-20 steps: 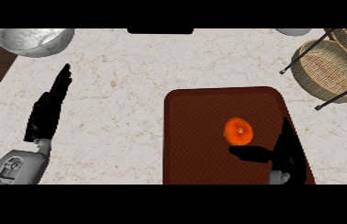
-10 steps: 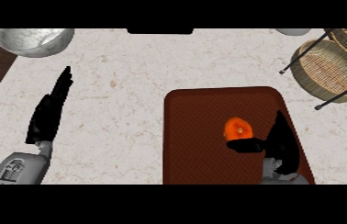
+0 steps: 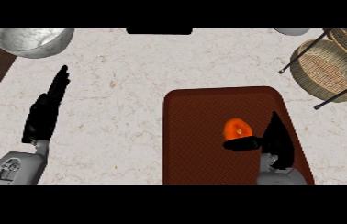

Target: Pick the squash from the tray and place it in the tiered basket

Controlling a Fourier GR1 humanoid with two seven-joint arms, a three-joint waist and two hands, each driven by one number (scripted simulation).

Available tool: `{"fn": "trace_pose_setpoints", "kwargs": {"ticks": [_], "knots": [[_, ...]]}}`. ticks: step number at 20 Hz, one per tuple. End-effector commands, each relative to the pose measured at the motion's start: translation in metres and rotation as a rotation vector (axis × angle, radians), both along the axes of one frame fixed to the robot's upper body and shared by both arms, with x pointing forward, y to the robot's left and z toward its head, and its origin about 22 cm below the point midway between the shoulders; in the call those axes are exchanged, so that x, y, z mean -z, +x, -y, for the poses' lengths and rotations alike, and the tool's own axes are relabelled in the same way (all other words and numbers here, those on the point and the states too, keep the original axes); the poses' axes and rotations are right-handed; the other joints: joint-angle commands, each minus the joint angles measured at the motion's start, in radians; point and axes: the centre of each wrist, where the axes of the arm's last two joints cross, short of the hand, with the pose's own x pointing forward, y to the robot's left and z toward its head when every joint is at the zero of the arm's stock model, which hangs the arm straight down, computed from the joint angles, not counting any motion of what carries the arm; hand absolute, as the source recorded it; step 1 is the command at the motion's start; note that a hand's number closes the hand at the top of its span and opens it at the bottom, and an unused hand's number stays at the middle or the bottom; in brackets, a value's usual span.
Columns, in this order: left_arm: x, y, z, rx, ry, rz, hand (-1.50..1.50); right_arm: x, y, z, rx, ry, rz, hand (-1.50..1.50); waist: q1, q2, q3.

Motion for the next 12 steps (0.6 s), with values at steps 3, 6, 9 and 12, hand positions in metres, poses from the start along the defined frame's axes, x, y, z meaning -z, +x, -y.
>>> {"fn": "trace_pose_setpoints", "kwargs": {"ticks": [3,6,9,12], "knots": [[-0.011,0.004,0.007,-0.001,0.003,-0.003,0.00,0.004,0.010,-0.010,0.173,0.048,-0.147,-1.50,0.002,-0.002,0.002],[0.011,-0.004,-0.001,0.003,0.001,-0.023,0.00,0.007,0.012,-0.016,0.147,0.063,-0.164,-1.50,-0.001,0.001,0.001],[-0.002,0.004,0.012,-0.011,-0.017,-0.011,0.00,0.006,0.016,-0.020,0.141,0.083,-0.159,-1.50,-0.002,-0.001,0.001],[0.001,0.000,0.012,-0.005,-0.006,-0.003,0.00,0.001,0.018,-0.015,0.149,0.104,-0.150,-1.50,-0.007,-0.002,0.001]]}}
